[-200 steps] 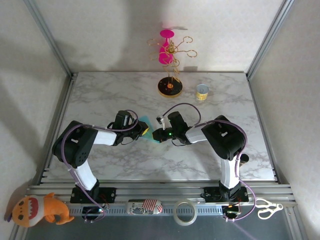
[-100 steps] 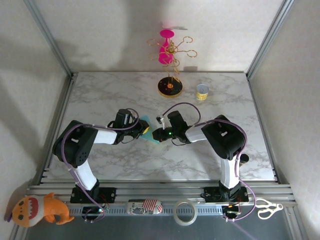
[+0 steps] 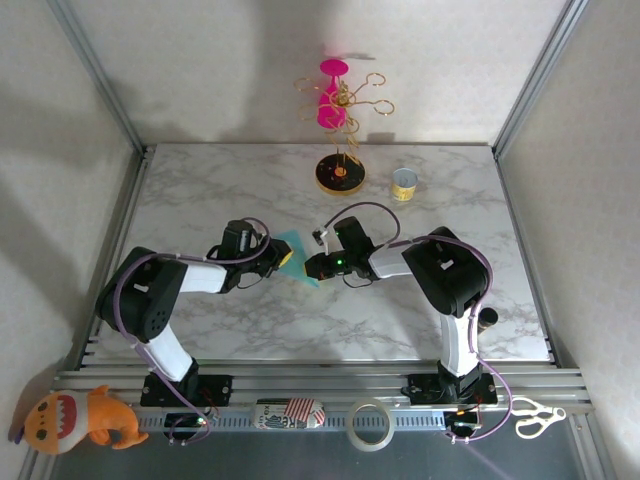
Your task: Fold a paper plane with a square sheet of paper (pick it up from the middle)
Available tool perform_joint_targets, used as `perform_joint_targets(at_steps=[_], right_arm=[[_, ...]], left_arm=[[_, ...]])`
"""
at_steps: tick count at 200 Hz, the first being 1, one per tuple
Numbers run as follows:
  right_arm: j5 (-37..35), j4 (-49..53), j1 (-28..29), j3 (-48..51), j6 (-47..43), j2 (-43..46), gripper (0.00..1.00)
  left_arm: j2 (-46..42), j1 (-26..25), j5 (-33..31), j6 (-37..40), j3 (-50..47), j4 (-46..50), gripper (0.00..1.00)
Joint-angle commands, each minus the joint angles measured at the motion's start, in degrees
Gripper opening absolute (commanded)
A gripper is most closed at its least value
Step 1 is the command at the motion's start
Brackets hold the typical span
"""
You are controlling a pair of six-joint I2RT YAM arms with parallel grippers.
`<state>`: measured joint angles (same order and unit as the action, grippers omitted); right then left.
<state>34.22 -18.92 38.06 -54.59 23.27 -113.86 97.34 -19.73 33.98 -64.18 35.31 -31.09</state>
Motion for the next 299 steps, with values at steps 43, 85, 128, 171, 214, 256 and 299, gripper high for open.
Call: perform_joint_targets(at_steps=[43, 85, 128, 171, 214, 256, 299], right_arm=[[-2.15, 6.18, -1.15, -1.18, 1.17, -3.77, 0.05], [-2.03, 5.22, -1.24, -0.35, 0.96, -3.57, 0.06], [-2.23, 5.43, -1.23, -0.34, 0.69, -3.72, 0.11], [-2.76, 6.13, -1.24, -0.6, 0.66, -3.78, 0.16], [-2.84, 7.12, -1.19, -0.86, 0.88, -4.16, 0.1], [-2.06, 9.77, -1.39, -2.75, 0.59, -5.16, 0.07], [-0.05, 15.12, -1.68, -6.25, -0.86, -7.41, 0.07]], left_arm=[[3.22, -0.35, 2.54, -0.74, 0.77, -4.33, 0.12], [4.38, -0.54, 3.09, -0.5, 0.96, -4.66, 0.13], [6.18, -0.87, 3.46, 0.15, 2.94, -3.51, 0.13], [6.81, -1.1, 3.64, 0.51, 4.23, -2.99, 0.13], [6.2, -1.05, 3.02, 0.74, 3.9, -2.08, 0.13], [3.58, -0.86, 1.35, 0.8, 2.33, -2.08, 0.13], [2.26, -0.86, 1.97, 0.8, 0.42, -4.28, 0.13]])
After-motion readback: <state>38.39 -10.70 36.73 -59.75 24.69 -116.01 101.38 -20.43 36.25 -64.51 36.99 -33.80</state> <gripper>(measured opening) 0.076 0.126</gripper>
